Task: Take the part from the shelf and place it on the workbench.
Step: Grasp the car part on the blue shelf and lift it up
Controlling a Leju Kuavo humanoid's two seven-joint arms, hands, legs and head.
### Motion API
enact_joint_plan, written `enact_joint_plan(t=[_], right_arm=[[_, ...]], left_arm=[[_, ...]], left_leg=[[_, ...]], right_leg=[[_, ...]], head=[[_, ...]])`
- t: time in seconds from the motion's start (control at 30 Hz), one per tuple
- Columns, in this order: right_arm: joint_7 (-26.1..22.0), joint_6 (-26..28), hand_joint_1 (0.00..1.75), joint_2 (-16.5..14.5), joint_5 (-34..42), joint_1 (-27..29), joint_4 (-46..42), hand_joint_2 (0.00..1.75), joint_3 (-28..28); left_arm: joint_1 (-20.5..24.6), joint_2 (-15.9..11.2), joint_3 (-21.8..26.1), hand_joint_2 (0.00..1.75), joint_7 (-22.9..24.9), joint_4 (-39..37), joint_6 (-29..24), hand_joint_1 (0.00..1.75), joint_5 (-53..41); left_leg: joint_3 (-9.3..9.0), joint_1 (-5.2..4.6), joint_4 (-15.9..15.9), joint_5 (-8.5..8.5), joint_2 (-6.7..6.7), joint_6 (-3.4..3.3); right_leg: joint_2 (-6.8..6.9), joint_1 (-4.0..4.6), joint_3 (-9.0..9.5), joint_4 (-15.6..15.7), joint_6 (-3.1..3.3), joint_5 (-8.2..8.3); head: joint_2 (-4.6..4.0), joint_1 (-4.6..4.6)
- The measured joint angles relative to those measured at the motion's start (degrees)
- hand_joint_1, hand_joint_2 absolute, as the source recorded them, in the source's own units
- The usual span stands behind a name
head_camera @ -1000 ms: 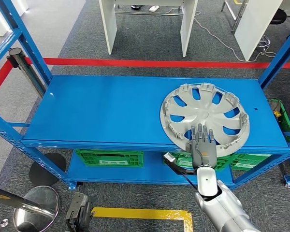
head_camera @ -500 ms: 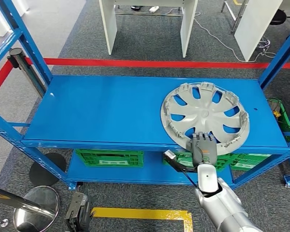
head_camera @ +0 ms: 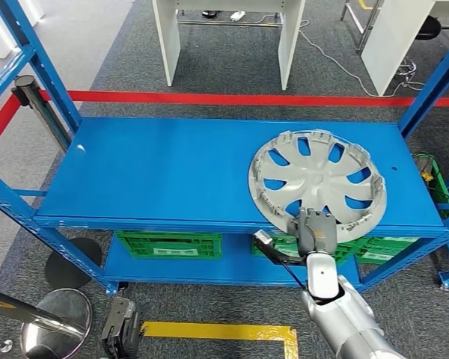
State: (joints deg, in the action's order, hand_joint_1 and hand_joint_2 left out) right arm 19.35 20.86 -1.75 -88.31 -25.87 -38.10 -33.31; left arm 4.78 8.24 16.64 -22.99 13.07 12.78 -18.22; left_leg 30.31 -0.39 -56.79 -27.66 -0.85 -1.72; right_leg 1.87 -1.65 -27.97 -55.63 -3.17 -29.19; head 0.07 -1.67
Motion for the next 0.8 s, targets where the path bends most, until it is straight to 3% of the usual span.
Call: enact_joint_plan(t=[0.8], right_arm=[[-3.15, 11.88, 1.75, 0.01, -0.19, 3.20, -2.16, 1.75, 1.25]], left_arm=[[0.00, -0.04, -1.22, 0.00, 0.02, 0.02, -0.06, 0.00, 0.71]], left_leg=[[0.20, 0.00, 0.00, 0.02, 0.01, 0.01]], right_leg=[[0.08, 0.00, -0.18, -0.06, 0.03, 0.00]], head=[[0.00, 0.01]])
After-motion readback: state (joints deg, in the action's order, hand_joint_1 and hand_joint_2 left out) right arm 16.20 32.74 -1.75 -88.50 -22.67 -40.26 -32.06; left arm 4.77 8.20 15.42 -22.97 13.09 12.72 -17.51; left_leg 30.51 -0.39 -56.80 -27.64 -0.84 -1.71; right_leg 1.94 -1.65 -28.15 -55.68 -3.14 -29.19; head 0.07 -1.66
